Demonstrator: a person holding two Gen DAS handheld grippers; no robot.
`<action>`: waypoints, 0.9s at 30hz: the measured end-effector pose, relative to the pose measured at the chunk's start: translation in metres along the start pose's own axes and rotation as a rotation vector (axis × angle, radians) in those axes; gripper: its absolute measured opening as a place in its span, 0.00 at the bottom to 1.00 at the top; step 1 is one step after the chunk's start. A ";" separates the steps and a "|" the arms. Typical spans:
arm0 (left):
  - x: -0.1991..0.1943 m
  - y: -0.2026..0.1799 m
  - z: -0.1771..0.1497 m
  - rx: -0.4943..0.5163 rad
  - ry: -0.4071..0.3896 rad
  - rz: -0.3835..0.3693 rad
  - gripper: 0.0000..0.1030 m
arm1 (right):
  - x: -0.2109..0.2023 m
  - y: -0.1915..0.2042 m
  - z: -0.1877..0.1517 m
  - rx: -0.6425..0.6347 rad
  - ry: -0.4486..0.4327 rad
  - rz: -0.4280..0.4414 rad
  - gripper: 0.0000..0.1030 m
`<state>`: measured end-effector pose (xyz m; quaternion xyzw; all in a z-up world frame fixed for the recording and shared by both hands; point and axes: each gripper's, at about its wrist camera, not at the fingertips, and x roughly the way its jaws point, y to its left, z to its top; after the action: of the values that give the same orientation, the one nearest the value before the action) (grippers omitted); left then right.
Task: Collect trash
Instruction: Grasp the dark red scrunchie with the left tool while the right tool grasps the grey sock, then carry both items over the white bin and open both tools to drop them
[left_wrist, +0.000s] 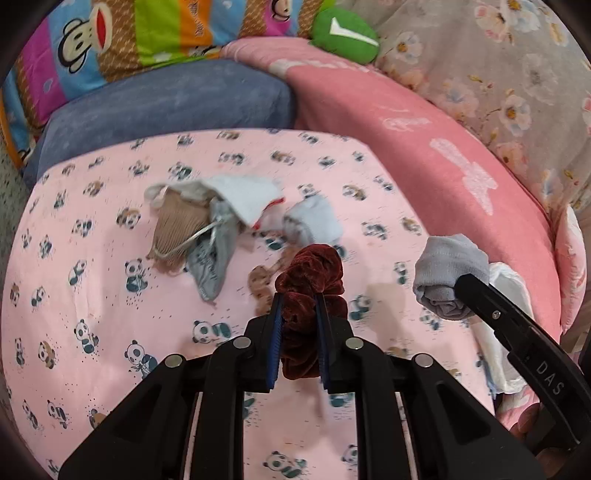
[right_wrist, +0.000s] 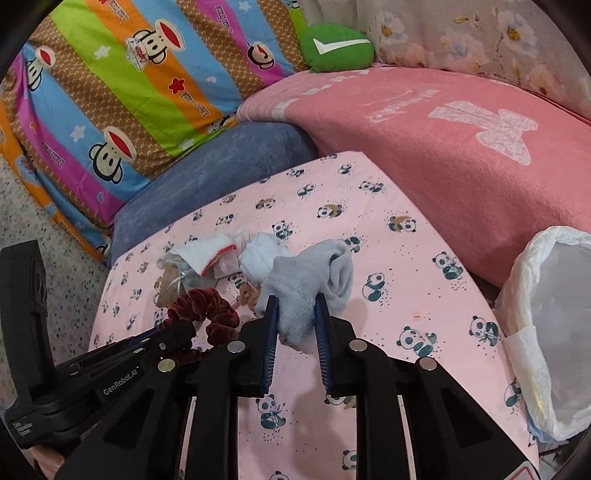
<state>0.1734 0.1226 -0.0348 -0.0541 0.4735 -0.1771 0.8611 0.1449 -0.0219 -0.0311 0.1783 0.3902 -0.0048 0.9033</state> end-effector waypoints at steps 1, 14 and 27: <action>-0.005 -0.008 0.002 0.014 -0.013 -0.005 0.15 | -0.010 -0.003 0.003 0.006 -0.021 0.003 0.19; -0.040 -0.117 0.012 0.199 -0.103 -0.093 0.15 | -0.113 -0.063 0.018 0.085 -0.195 -0.031 0.19; -0.035 -0.222 0.001 0.372 -0.092 -0.173 0.15 | -0.180 -0.156 0.007 0.197 -0.298 -0.134 0.20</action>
<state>0.1005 -0.0722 0.0514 0.0573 0.3865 -0.3320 0.8586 0.0013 -0.1941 0.0507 0.2369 0.2608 -0.1295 0.9269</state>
